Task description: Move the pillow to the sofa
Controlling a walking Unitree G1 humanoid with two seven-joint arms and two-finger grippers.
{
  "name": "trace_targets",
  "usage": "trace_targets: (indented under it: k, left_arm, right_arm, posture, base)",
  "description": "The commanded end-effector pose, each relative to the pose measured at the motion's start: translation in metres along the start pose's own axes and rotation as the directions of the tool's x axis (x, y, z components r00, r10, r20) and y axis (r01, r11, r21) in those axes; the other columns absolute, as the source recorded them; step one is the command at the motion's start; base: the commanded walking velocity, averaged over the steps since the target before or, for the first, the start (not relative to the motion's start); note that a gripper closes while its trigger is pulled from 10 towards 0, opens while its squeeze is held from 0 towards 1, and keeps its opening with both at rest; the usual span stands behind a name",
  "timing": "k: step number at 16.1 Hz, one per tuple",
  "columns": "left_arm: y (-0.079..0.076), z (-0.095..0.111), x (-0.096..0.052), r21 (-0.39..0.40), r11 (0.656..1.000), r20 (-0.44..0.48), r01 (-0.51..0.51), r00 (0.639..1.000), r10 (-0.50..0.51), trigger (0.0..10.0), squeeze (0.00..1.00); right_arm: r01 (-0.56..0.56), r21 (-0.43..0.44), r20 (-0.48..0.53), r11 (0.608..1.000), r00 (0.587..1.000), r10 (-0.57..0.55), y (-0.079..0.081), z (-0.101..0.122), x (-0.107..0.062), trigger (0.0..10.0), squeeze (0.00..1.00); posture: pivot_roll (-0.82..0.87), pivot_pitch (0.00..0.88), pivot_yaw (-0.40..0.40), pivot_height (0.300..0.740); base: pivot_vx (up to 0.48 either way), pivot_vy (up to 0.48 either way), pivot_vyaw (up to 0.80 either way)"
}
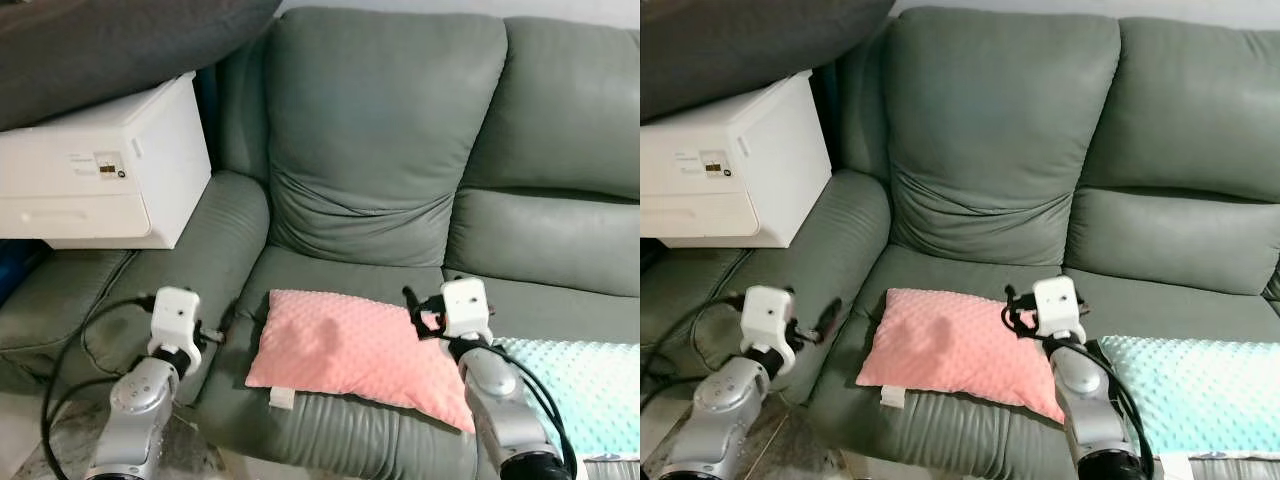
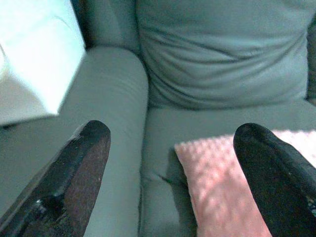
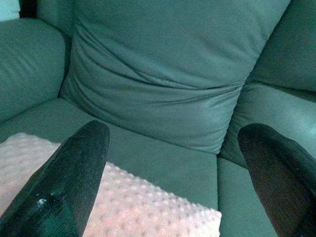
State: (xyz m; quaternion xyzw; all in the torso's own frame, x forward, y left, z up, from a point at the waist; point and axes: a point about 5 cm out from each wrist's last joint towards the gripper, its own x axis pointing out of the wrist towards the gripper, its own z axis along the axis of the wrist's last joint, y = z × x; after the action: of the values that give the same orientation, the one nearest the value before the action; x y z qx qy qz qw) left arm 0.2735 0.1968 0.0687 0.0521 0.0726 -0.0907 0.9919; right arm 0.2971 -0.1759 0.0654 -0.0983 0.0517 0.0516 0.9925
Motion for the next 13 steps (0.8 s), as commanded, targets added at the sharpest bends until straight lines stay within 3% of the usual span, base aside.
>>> trace_targets:
  k: [1,3,4,5,7,10,13]
  left_arm:
    - [-0.003,0.017,-0.004,0.013,1.000,0.061,-0.017,0.998,0.017,10.0,0.00]
    - [-0.008,0.021,-0.012,-0.028,0.999,0.087,-0.045,0.995,0.048,10.0,0.00]
    - [-0.015,0.009,-0.024,-0.072,0.995,0.032,-0.063,0.997,0.065,10.0,0.00]
    - [-0.020,0.002,-0.031,-0.058,0.997,0.007,-0.052,0.999,0.052,10.0,0.00]
    - [-0.007,0.006,-0.027,-0.076,0.990,0.014,-0.115,0.993,0.117,10.0,0.00]
    - [-0.015,0.013,-0.022,-0.067,0.993,0.014,-0.095,0.995,0.096,10.0,0.00]
    - [-0.015,0.015,-0.022,-0.081,0.991,0.009,-0.104,0.994,0.106,10.0,0.00]
  right_arm:
    - [0.037,0.020,0.016,0.999,0.999,-0.037,-0.009,0.006,-0.003,10.0,0.00]
    - [0.047,0.031,0.037,0.998,0.998,-0.048,-0.015,0.013,-0.011,10.0,0.00]
    - [0.049,0.040,0.047,0.998,0.998,-0.050,-0.018,0.017,-0.018,10.0,0.00]
    - [0.048,0.041,0.052,0.998,0.997,-0.051,-0.020,0.018,-0.023,10.0,0.00]
    - [0.058,0.038,0.040,0.998,0.997,-0.059,-0.023,0.014,-0.030,10.0,0.00]
    - [0.059,0.044,0.028,0.997,0.998,-0.060,-0.023,0.019,-0.027,10.0,0.00]
    - [0.053,0.047,0.028,0.997,0.998,-0.054,-0.023,0.023,-0.026,10.0,0.00]
  posture:
    - [0.01,0.000,0.002,0.740]
    - [0.02,0.000,0.001,0.740]
    - [0.01,0.000,0.002,0.740]
    - [0.00,0.000,0.005,0.740]
    - [-0.01,0.000,0.005,0.740]
    - [-0.01,0.000,0.009,0.740]
    - [-0.02,0.000,0.007,0.740]
  base:
    - [0.000,0.000,0.00]
    - [0.000,0.000,0.00]
    - [0.000,0.000,0.00]
    - [0.000,0.000,0.00]
    - [0.000,0.000,0.00]
    - [0.000,0.000,0.00]
    - [0.000,0.000,-0.42]
